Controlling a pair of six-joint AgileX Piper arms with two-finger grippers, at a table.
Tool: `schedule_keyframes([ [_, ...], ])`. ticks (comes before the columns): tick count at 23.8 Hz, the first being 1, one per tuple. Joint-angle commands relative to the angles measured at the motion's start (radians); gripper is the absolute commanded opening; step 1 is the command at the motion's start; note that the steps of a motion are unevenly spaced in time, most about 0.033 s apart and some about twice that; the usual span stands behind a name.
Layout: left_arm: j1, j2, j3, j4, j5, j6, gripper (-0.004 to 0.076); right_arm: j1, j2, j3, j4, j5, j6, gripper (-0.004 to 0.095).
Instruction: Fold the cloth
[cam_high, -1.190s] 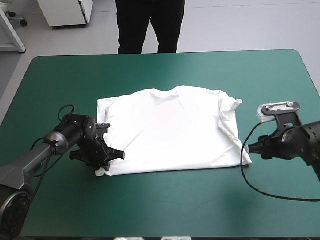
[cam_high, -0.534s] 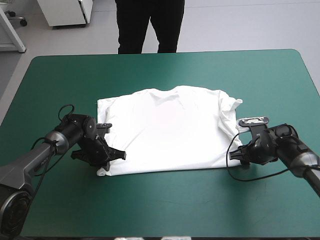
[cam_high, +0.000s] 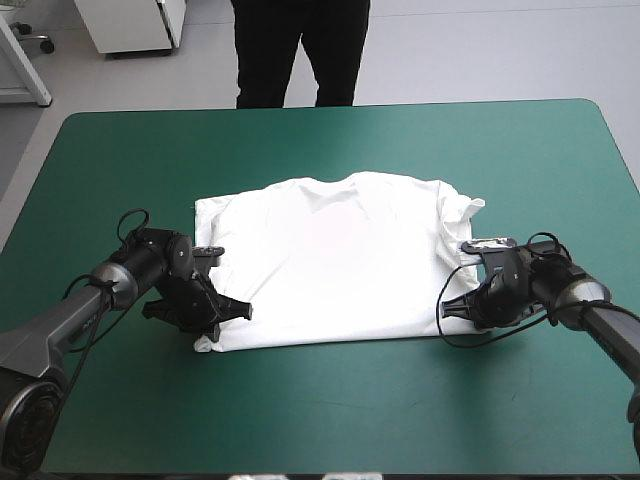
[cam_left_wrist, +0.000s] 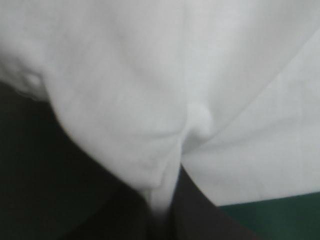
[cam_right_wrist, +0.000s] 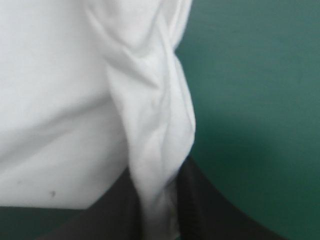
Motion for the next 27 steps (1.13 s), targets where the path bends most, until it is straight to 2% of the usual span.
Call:
schedule_keyframes([
  [1,-0.002,0.013,0.008,0.041,-0.059,-0.001,-0.0009,-0.001,0.011,-0.001,-0.028,-0.011,-0.010,-0.0015],
  [5,-0.002,-0.053,0.008,0.047,-0.061,0.018,-0.0009,-0.001,-0.022,-0.026,-0.027,0.069,-0.004,-0.0017],
  [9,-0.002,-0.194,0.008,0.051,-0.034,0.018,-0.0009,-0.001,-0.141,-0.056,-0.027,0.146,0.012,-0.0017],
  [12,-0.002,-0.288,0.008,0.045,-0.029,0.014,-0.0009,-0.001,-0.250,-0.100,0.015,0.186,0.017,-0.0017],
  [20,-0.002,-0.375,-0.047,0.004,-0.058,0.014,-0.0009,-0.001,-0.297,-0.223,0.025,0.176,0.033,-0.0017],
  [27,-0.002,-0.373,-0.143,-0.002,-0.211,0.007,-0.0009,-0.001,-0.268,-0.306,-0.038,0.083,0.082,-0.0017],
])
